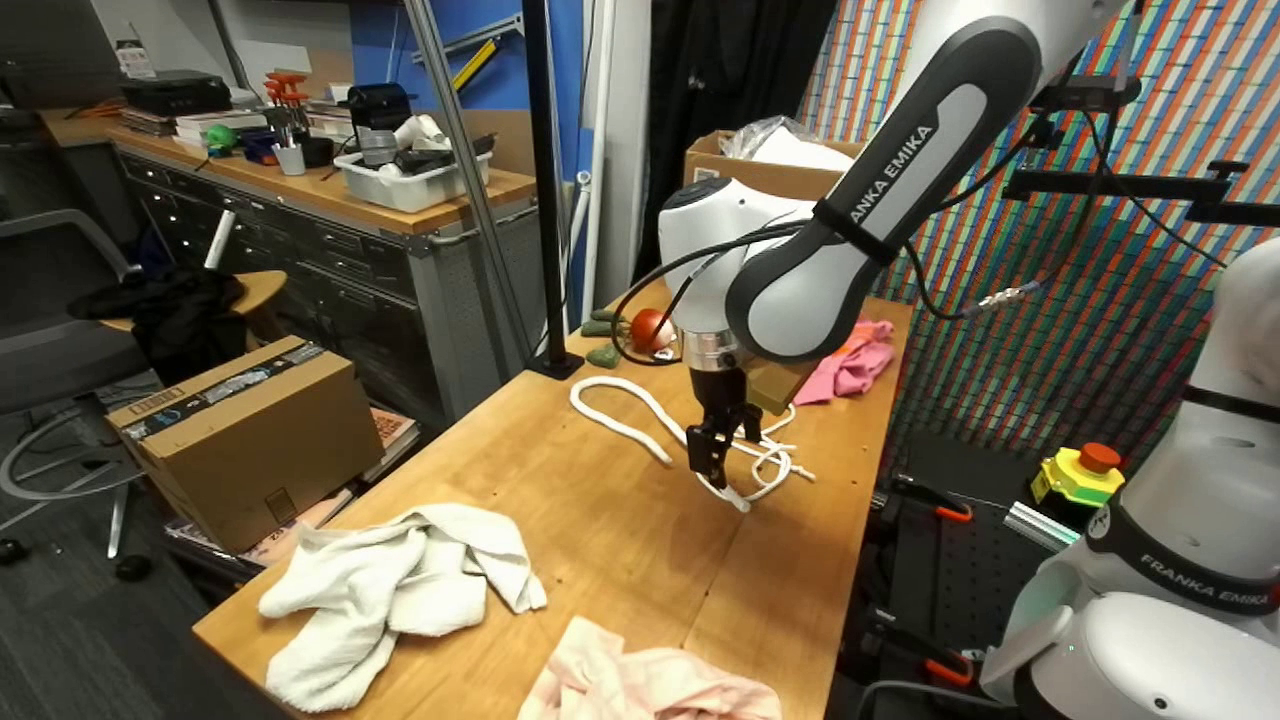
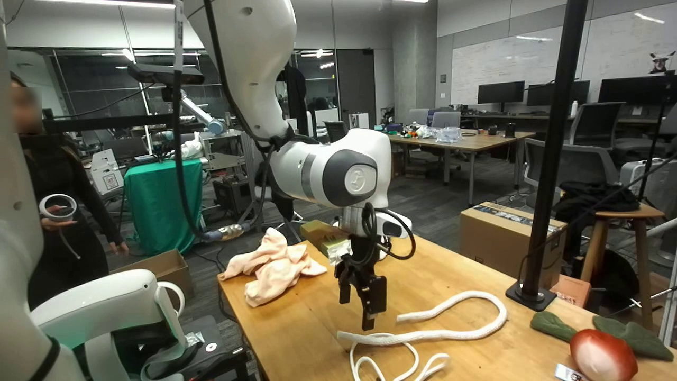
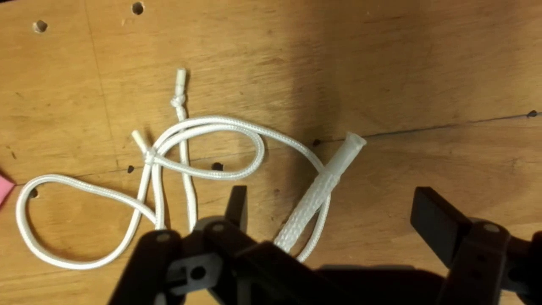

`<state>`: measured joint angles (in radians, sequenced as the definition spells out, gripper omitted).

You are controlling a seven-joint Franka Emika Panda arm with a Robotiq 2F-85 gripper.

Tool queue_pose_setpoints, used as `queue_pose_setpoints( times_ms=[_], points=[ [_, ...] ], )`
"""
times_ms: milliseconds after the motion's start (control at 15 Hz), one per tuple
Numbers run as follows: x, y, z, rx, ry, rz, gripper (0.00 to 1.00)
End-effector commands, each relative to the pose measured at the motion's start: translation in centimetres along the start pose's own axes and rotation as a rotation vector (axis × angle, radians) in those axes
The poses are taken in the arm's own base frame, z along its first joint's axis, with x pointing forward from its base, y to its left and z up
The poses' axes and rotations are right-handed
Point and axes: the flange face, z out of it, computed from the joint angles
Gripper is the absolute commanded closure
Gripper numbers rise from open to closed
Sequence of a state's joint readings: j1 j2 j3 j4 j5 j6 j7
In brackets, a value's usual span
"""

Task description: Move the white towel to the left, move the yellow towel to the right, move the pink t-shirt to the right, move the peach t-shirt to the right, move the radish to the right, separate the two white ropes

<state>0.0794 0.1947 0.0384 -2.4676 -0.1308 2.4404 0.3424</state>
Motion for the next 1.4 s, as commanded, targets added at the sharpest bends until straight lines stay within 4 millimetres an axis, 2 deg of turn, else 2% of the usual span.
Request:
queue_pose_setpoints(
  times_ms=[0, 667, 1333],
  points=[
    [0.2, -0.1, 0.1, 0.036, -0.040, -0.035, 0.00],
    [-0.7, -1.5, 1.3, 0.068, -0.101, -0.139, 0.00],
    [-0.8, -2.8, 2.5, 0.012, -0.087, -0.107, 0.00]
  ],
)
